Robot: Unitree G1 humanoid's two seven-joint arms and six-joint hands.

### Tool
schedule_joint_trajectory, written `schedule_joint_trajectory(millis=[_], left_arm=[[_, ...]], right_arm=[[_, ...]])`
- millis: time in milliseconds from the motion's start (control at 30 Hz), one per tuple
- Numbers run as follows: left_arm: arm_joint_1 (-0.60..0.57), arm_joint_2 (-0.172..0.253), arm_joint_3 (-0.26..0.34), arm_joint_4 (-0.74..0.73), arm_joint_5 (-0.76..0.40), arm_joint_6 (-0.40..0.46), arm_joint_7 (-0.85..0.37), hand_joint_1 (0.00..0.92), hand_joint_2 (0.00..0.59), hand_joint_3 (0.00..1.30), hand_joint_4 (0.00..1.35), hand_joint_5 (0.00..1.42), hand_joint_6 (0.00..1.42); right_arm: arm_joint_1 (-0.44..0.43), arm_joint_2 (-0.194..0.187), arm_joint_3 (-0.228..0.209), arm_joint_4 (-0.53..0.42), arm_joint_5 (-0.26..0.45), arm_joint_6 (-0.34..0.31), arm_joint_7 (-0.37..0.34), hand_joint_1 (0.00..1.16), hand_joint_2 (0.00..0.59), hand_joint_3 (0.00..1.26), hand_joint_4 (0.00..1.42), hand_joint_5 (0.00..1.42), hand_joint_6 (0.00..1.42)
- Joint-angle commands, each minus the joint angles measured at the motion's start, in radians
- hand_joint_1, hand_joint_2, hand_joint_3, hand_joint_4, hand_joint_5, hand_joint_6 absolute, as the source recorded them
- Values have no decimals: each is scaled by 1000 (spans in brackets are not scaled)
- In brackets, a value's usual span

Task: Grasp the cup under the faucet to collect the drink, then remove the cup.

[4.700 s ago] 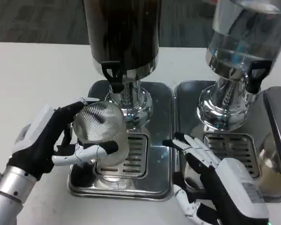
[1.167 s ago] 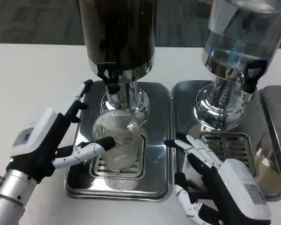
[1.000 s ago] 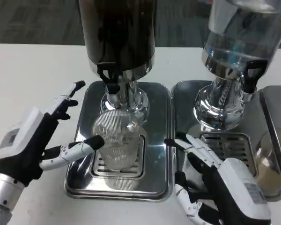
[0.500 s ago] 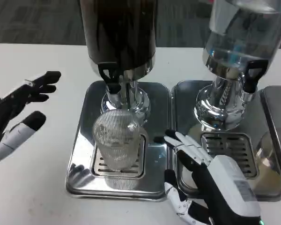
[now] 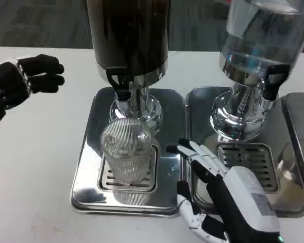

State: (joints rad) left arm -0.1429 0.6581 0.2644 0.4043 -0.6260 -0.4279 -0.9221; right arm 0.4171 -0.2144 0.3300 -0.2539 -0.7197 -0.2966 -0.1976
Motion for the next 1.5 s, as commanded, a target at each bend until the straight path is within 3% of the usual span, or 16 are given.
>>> schedule_joint_trajectory(millis=[33,300,567,867,1200,1500], left_arm=[[-67,10,17,2,-37,136,-109,0,56,327,244,267,255],[-158,-12,37,26,-35,284,-194,0,54,255,162,191,187],[-241,-30,16,101,1,367,-245,0,47,227,133,167,158],[-303,-70,-17,146,47,403,-288,0,47,227,126,166,156],[-310,-109,-39,100,65,441,-315,0,47,240,139,175,156],[-323,-125,-61,91,97,417,-298,0,50,244,145,172,156]], right_arm=[[-4,5,4,19,-5,-4,-23,538,586,210,96,86,231],[-8,10,12,32,-9,-3,-41,532,586,216,96,86,231],[-1,16,21,37,-12,-2,-68,524,586,219,96,86,231],[-4,24,28,42,-17,10,-84,517,586,219,96,86,231],[2,33,36,51,-21,7,-98,511,586,219,96,86,231],[7,36,38,54,-18,9,-103,507,586,219,96,86,231]])
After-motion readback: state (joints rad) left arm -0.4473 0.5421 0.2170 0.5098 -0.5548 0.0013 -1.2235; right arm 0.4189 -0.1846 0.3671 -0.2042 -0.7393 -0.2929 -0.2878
